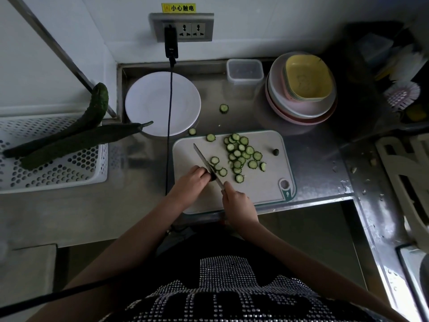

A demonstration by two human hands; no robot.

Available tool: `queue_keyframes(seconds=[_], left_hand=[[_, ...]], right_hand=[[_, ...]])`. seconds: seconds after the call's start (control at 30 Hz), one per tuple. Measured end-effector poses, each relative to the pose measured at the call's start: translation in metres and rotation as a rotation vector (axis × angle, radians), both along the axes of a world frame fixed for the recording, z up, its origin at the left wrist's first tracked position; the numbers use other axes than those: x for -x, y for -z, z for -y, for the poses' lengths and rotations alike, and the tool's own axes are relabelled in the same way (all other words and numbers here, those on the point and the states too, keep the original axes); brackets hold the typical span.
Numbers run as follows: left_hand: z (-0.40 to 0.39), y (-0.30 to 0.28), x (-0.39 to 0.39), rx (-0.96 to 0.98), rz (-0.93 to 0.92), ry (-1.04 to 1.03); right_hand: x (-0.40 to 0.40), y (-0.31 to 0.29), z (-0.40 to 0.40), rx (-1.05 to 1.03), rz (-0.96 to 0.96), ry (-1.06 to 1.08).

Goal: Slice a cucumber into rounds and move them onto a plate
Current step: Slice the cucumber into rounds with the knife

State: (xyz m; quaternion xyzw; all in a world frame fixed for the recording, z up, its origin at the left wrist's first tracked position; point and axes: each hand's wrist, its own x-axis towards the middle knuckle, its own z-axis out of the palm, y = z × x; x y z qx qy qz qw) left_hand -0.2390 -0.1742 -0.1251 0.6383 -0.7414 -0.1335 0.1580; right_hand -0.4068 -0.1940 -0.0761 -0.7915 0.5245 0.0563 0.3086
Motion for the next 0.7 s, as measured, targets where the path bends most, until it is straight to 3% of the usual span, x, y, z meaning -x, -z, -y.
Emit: queue_keyframes(seconds=[0.4, 0.57, 0.7], left_hand=[[-0.002, -0.003, 0.0, 0.007, 0.037, 0.001], [-0.003, -0.001, -0.002, 0.02, 0.038, 0.002], [-0.005, -0.001, -0.004, 0.022, 0.045, 0.009]], right_hand=[[-0.006, 0.003, 0.004, -0.089, -0.093, 0.026], [0.0, -0.004, 0.007, -0.133, 0.099, 0.196], [0.004, -0.009, 0.003, -0.085, 0.16, 0.211]])
